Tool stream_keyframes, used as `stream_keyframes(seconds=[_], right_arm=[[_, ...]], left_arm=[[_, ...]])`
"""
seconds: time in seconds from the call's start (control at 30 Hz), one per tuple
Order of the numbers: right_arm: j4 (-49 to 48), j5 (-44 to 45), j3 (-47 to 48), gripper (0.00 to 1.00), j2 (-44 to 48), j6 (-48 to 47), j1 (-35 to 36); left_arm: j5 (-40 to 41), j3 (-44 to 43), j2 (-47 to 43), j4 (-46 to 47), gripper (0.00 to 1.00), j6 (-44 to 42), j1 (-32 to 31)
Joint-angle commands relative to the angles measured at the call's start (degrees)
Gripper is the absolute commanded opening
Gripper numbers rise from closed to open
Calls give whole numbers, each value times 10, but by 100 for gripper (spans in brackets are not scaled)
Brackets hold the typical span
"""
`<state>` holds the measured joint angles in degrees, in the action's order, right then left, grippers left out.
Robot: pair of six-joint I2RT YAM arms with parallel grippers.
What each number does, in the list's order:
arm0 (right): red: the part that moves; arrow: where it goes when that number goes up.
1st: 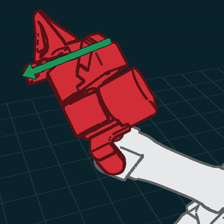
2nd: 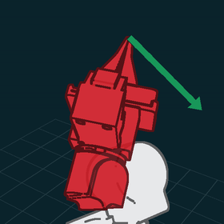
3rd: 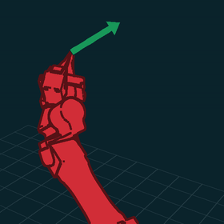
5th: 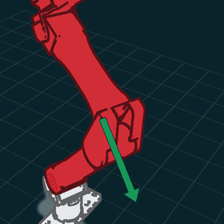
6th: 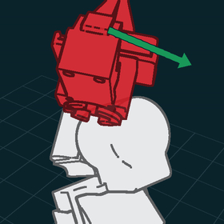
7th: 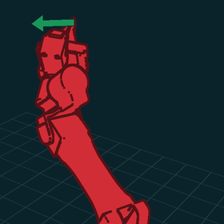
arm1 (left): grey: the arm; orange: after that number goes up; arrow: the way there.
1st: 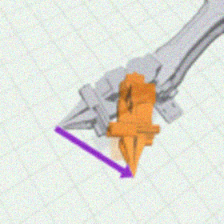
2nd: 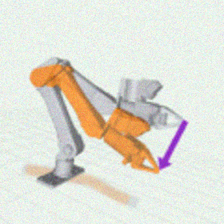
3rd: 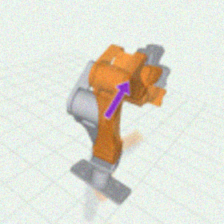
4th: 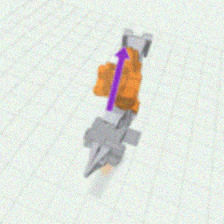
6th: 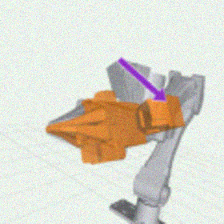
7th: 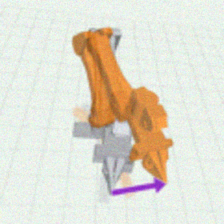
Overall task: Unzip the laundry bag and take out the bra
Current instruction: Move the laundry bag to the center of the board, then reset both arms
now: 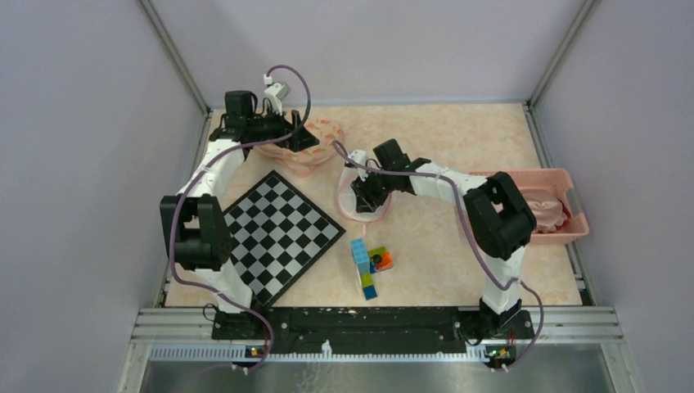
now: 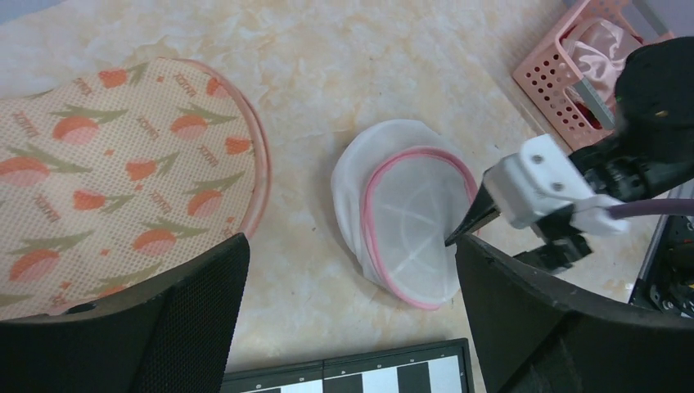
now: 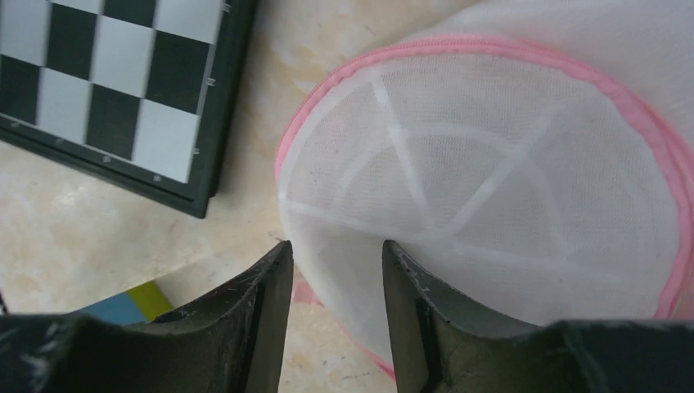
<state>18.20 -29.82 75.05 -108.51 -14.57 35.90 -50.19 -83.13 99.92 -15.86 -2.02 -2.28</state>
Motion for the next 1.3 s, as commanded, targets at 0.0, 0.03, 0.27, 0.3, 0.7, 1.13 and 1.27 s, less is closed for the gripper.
stream_keyframes(seconds=[0.0,0.03,0.27,0.3,0.7,1.13,1.27], right_arm=[[-57,67,27,44,-37,33,3],[-60,79,30,44,-44,33,1],[-42,82,106,43,-114,31,-59],[-36,84,123,43,-129,26,-66],[46,125,237,36,-191,26,-105],[9,43,221,46,-91,62,-111],[16,36,233,49,-55,65,-118]], left_arm=[[11,4,-45,24,99,-7,5],[12,5,-47,23,99,-12,5],[11,17,-56,26,99,-30,7],[9,15,-54,27,99,-31,8],[9,9,-42,23,99,-28,10],[-3,3,-28,31,99,-23,10],[0,-2,-22,30,99,-23,9]])
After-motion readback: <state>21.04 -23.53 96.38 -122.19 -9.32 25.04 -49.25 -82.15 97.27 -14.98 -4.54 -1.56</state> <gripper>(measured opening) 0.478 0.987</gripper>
